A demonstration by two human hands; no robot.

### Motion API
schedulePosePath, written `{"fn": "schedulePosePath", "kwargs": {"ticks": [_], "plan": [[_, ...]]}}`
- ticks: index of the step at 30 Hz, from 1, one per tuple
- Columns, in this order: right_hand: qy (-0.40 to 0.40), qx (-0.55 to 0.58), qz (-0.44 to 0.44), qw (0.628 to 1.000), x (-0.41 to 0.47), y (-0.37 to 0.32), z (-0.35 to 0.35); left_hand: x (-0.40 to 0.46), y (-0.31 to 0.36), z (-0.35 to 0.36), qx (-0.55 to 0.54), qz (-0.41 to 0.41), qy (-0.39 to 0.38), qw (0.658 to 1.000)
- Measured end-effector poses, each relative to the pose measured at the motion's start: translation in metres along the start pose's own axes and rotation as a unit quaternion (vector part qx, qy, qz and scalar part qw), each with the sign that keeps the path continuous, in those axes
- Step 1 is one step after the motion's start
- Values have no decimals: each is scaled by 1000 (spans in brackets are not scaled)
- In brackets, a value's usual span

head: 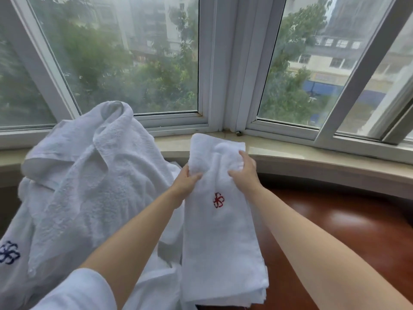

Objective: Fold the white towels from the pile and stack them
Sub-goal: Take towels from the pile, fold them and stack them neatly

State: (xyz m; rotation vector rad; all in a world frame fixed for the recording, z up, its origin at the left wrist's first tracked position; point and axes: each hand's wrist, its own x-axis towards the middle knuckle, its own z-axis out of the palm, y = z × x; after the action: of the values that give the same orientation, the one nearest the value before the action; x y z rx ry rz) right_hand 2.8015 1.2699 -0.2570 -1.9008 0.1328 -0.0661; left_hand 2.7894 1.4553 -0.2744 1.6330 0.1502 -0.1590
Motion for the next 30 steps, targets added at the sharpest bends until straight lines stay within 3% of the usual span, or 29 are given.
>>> {"fn": "schedulePosePath", "kwargs": {"ticks": [2, 5, 9, 13, 19, 22, 25, 30], "plan": [[-28, -38, 88, 995, 3, 26, 7, 12, -18, 2, 39, -68, -20, 997], [-29, -63, 170, 983, -6, 73, 21, 26, -51, 4, 171, -131, 19, 976], [-28, -59, 183, 981, 3, 85, 18, 38, -59, 7, 170, -79, 75, 979], [-1, 10, 91, 996, 8, 69, 7, 40, -45, 13, 89, -23, 81, 992], [-60, -13, 186, 981, -22, 82, -4, 9, -53, 12, 71, -139, 57, 986], [-92, -31, 191, 977, -46, 80, -7, -21, -57, 14, 89, -139, 47, 985], [-122, -47, 183, 974, -71, 73, -12, -51, -53, 19, 175, -136, 19, 975], [-64, 52, 181, 980, -102, 64, -27, -93, -43, 23, 168, -119, 6, 979]]}}
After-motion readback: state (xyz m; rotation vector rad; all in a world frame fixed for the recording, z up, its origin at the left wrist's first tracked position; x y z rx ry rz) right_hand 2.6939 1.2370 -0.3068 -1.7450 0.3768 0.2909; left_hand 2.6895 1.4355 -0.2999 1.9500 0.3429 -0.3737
